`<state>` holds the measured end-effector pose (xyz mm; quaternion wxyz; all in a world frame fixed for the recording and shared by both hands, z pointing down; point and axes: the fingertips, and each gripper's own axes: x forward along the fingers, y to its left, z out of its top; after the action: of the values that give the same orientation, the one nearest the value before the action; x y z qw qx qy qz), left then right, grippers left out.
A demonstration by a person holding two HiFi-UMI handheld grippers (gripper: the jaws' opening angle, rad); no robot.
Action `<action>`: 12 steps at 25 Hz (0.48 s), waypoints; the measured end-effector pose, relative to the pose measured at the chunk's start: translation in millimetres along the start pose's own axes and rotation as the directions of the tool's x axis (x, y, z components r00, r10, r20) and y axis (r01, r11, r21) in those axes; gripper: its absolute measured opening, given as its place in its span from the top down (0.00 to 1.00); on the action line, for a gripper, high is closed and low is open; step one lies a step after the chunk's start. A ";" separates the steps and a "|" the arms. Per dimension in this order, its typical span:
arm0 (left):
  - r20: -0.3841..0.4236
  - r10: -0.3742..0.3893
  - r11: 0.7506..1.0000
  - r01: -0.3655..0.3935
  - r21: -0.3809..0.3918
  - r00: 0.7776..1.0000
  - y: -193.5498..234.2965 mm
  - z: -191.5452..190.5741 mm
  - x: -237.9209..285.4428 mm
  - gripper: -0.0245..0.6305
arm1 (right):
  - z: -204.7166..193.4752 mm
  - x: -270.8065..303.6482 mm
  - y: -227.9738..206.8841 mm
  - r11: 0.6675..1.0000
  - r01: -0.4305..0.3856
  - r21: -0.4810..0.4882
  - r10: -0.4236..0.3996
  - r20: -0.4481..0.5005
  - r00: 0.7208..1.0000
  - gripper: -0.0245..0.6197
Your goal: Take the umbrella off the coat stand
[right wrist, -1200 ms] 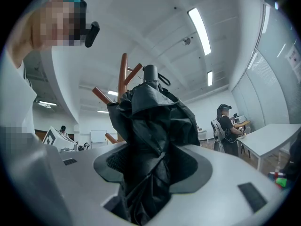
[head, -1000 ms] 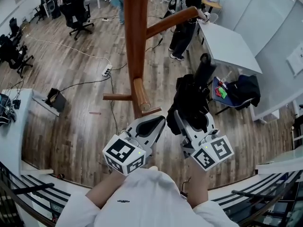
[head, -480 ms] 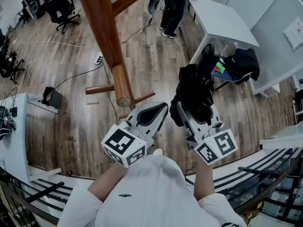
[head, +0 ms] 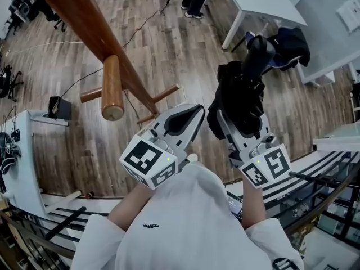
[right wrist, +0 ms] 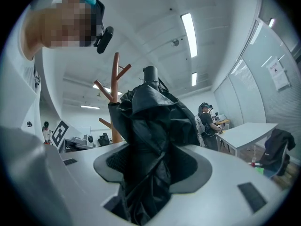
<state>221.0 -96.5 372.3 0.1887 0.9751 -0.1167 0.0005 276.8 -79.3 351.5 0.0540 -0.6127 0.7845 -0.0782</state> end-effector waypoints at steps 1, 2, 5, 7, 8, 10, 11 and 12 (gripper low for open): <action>-0.003 -0.003 1.000 0.003 0.000 1.000 -0.9 -2.2 2.6 0.93 | -2.5 -3.0 -2.8 1.000 0.003 0.006 -0.003 0.000 1.000 0.55; -0.006 -0.007 1.000 0.007 -0.002 1.000 -2.2 -4.5 4.5 0.93 | -4.8 -6.2 -4.8 1.000 0.006 0.009 -0.006 -0.003 1.000 0.55; -0.011 -0.023 1.000 0.023 -0.003 1.000 -6.2 -12.0 4.5 0.93 | -11.9 -14.7 -4.9 1.000 0.014 0.009 -0.014 -0.013 1.000 0.55; -0.011 -0.039 0.999 0.039 -0.005 0.999 -6.8 -18.1 2.5 0.93 | -17.9 -17.7 -3.5 1.000 0.014 0.003 -0.014 -0.018 1.000 0.55; -0.013 -0.046 0.999 0.046 -0.006 0.999 -6.2 -21.8 1.4 0.93 | -21.7 -18.5 -3.3 1.000 0.014 0.000 -0.014 -0.022 1.000 0.55; -0.026 -0.057 0.998 0.057 -0.009 0.998 -4.7 -30.5 -0.5 0.93 | -30.2 -20.8 -3.5 1.000 0.017 0.002 -0.017 -0.034 0.999 0.55; -0.037 -0.063 0.998 0.062 -0.011 0.997 -5.2 -35.8 -1.4 0.93 | -34.9 -23.9 -3.6 1.000 0.016 0.008 -0.016 -0.037 0.999 0.55; -0.048 -0.068 0.998 0.068 -0.014 0.997 -7.2 -42.0 -2.0 0.93 | -39.9 -28.8 -3.6 1.000 0.013 0.018 -0.012 -0.038 0.999 0.55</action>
<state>222.5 -74.0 408.6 0.1972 0.9770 -0.0789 0.0170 280.0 -49.9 391.1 0.0442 -0.6156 0.7808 -0.0971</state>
